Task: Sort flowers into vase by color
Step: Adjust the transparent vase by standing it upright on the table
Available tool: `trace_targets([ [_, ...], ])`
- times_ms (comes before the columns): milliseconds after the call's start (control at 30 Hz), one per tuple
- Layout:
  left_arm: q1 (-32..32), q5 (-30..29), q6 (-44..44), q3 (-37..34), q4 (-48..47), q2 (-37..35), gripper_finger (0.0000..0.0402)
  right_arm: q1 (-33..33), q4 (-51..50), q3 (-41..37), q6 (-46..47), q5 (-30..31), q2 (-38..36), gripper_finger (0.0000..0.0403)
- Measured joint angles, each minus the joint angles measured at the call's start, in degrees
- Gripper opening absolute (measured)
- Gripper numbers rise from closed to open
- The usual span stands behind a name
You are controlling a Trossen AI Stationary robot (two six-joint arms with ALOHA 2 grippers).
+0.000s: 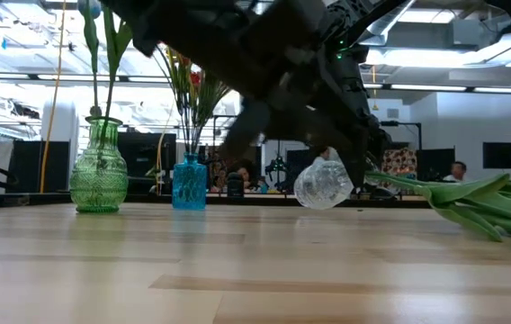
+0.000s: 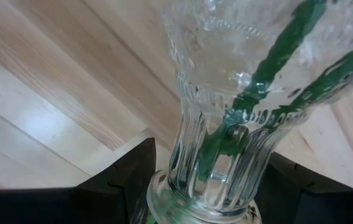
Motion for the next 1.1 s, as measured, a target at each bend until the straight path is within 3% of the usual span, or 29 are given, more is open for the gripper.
trace_targets([
  [367, 1.05, -1.53, 13.83, -0.02, 12.09, 7.22, 0.016, -0.03, -2.23, -0.04, 0.0, 1.29, 0.0, 0.024],
  [600, 1.08, -2.66, 9.24, -0.1, 5.35, 7.34, 0.016, 0.22, -2.27, -0.04, -1.94, 0.16, -0.02, 0.024],
  [800, 1.53, 2.96, 7.73, -0.06, 5.82, 7.25, 0.016, 1.44, -2.47, -0.04, -4.46, 0.14, -0.02, 0.024],
  [1100, 2.26, -0.41, 14.99, -0.06, 0.08, 7.23, 0.016, 1.95, -2.01, -0.04, -5.62, 0.17, -0.02, 0.0241],
])
